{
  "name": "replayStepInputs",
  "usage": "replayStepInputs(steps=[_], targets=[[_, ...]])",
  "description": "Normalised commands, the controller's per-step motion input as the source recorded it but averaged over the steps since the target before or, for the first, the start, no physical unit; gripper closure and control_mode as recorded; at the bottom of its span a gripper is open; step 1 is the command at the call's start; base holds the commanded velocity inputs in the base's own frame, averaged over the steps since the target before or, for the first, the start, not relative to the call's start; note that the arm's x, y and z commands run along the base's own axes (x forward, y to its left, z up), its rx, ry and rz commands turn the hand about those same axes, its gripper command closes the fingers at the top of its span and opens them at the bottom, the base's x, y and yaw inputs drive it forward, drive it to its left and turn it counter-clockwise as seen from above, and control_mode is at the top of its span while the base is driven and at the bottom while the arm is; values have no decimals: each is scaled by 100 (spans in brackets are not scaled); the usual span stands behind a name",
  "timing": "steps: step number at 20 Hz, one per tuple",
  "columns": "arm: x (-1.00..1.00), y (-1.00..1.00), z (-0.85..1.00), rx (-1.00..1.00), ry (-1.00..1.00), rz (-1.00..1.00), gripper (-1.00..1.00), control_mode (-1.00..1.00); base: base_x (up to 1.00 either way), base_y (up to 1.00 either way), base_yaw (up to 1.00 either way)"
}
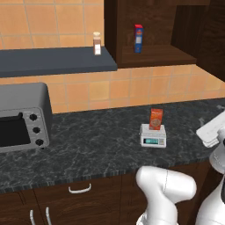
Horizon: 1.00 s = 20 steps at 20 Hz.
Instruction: Pick the boxed food and place it on the digital scale for weighing, and close the cabinet.
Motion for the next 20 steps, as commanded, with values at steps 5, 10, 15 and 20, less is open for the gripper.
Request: replayStepInputs(steps=[5,10,15,20], targets=[[-82,-99,16,4,-11,0,-100,-100,0,0,0],[-65,-83,23,4,-16,0,-100,-100,0,0,0],[-2,-86,43,5,-1,0,-100,-100,0,0,0],[0,-81,18,2,-1,0,-100,-100,0,0,0]])
